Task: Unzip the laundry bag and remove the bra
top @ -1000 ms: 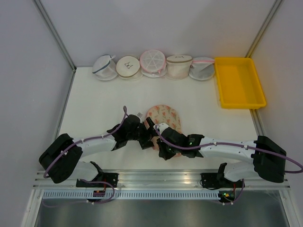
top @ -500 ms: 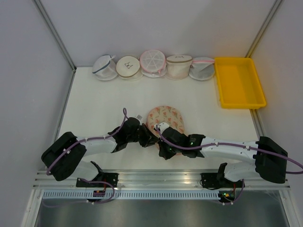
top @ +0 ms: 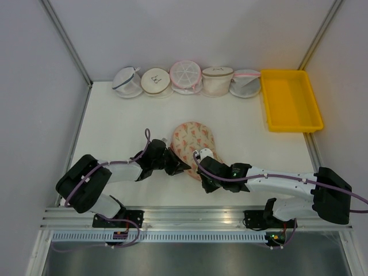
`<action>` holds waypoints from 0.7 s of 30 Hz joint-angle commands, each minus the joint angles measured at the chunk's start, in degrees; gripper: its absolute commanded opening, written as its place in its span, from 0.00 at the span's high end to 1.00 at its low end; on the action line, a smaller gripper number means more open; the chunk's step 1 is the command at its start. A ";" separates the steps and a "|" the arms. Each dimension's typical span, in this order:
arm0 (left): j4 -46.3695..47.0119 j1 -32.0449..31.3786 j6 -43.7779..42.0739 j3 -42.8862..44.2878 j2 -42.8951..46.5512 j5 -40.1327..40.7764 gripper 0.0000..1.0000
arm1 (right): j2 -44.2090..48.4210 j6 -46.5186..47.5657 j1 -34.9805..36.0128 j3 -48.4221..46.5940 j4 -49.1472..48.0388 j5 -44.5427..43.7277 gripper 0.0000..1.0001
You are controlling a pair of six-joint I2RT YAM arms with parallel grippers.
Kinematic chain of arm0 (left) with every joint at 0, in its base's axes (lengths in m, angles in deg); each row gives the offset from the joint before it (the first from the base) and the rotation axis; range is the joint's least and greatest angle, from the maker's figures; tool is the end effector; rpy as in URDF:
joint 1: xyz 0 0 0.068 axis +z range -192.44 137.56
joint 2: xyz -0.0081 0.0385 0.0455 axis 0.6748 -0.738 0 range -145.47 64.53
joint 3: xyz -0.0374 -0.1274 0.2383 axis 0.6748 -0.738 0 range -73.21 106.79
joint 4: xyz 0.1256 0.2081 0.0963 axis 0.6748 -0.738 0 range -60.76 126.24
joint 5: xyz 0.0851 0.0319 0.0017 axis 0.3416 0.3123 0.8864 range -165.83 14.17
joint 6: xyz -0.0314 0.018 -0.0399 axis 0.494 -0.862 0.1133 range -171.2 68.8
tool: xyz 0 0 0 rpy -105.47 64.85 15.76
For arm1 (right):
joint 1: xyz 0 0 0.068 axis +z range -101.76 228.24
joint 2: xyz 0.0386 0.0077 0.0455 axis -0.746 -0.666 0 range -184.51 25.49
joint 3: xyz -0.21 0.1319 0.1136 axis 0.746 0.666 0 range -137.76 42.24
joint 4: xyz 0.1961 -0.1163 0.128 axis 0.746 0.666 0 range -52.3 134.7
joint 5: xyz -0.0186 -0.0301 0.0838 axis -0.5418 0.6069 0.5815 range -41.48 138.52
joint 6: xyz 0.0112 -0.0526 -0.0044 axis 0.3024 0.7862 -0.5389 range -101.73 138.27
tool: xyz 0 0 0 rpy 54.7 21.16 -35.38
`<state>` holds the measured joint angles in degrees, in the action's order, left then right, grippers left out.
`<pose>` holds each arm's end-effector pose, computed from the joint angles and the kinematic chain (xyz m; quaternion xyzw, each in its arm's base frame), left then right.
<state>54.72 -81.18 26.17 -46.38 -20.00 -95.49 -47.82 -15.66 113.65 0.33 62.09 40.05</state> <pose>0.1951 -0.1718 0.1334 -0.2253 0.8643 -0.4400 0.0926 0.1071 0.2214 0.1995 -0.2376 0.9233 0.1779 0.2437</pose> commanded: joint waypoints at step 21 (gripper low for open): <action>-22.86 9.21 -35.78 17.64 -8.46 -18.58 0.98 | -10.52 -7.90 -0.02 -5.02 14.37 -18.41 0.99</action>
<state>38.79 -72.68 -1.31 -31.03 -29.20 -111.51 -57.22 -20.75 113.65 -2.36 71.00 28.88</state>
